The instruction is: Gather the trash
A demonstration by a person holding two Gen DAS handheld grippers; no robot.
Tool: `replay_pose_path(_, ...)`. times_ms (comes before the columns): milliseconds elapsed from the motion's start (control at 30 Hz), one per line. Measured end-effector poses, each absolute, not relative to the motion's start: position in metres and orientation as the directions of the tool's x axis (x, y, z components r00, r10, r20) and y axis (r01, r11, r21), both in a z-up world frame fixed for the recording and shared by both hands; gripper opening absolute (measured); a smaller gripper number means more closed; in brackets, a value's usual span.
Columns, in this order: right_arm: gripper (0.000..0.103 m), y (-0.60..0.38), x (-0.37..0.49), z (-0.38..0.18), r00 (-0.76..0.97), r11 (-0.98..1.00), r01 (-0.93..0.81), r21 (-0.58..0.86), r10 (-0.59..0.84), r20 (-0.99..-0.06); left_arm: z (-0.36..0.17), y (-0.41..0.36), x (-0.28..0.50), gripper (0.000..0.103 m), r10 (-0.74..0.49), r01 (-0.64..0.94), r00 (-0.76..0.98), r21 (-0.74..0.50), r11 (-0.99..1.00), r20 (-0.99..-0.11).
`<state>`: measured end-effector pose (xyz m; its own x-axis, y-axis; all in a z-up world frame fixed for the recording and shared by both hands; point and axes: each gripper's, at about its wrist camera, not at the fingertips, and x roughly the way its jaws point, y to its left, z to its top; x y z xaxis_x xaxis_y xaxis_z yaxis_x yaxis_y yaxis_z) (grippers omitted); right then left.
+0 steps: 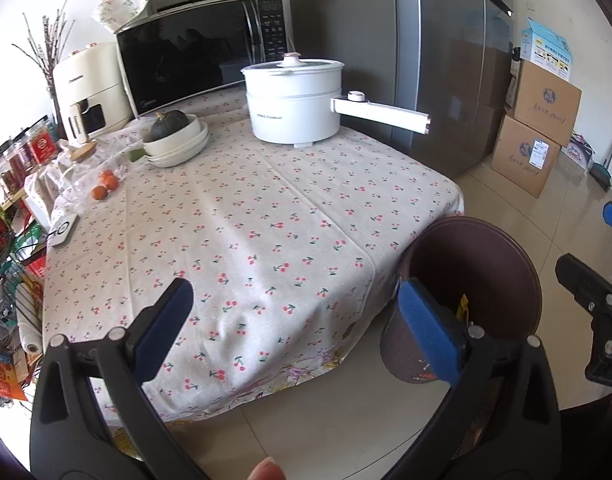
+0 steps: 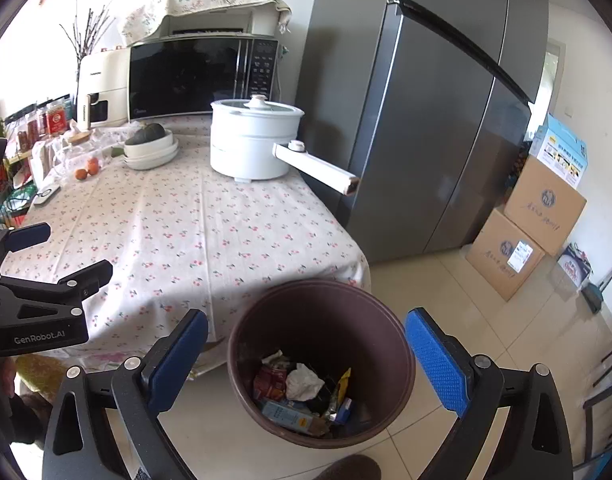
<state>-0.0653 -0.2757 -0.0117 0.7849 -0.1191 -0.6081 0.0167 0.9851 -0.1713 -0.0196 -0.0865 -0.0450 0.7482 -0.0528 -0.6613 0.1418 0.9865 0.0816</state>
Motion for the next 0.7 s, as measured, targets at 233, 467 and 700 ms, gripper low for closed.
replay_pose_path(233, 0.103, -0.256, -0.08, 0.008, 0.828, 0.993, -0.004, -0.117, -0.063, -0.556, -0.02, -0.054, -0.046, 0.102, 0.026, 0.012, 0.795, 0.059, 0.998, -0.606)
replay_pose_path(467, 0.103, -0.25, -0.082, 0.012, 0.839, 0.996, 0.013, -0.092, -0.061, -0.541, -0.015, -0.038, -0.067, 0.102, 0.079, -0.062, 0.811, 0.049, 0.997, -0.579)
replay_pose_path(700, 0.103, -0.244, -0.081, 0.01, 0.839, 0.996, 0.005, -0.093, -0.055, -0.541, -0.011, -0.033, -0.074, 0.102, 0.102, -0.087, 0.827, 0.054, 0.995, -0.553)
